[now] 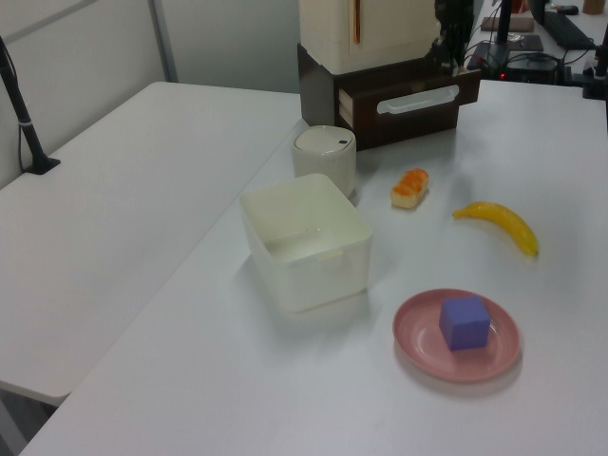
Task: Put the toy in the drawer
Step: 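Carry the held panda toy over the open drawer, then lower the panda toy into the drawer and open the gripper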
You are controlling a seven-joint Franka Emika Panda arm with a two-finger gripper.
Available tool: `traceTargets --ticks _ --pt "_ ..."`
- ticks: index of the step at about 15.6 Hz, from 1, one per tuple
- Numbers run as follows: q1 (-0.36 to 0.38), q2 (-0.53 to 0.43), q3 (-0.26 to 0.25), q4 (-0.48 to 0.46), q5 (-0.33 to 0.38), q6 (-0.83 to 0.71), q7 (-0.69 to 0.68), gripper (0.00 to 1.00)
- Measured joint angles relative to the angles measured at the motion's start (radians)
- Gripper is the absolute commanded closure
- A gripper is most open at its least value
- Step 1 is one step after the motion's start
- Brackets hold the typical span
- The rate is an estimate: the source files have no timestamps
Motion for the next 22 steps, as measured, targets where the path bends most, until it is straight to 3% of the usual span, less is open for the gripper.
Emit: traceTargets --ticks 4,11,18,22 --pt "-0.051 0.035 -0.001 0.053 0.048 0.046 0.038 1.00" --pt "-0.062 0.122 -0.002 0.068 0.049 0.235 0.217 1.00" --pt "-0.074 0.132 -0.001 0.065 0.049 0.235 0.237 1.00" --pt "-0.104 0.144 -0.001 0.064 0.049 0.265 0.237 0.55"
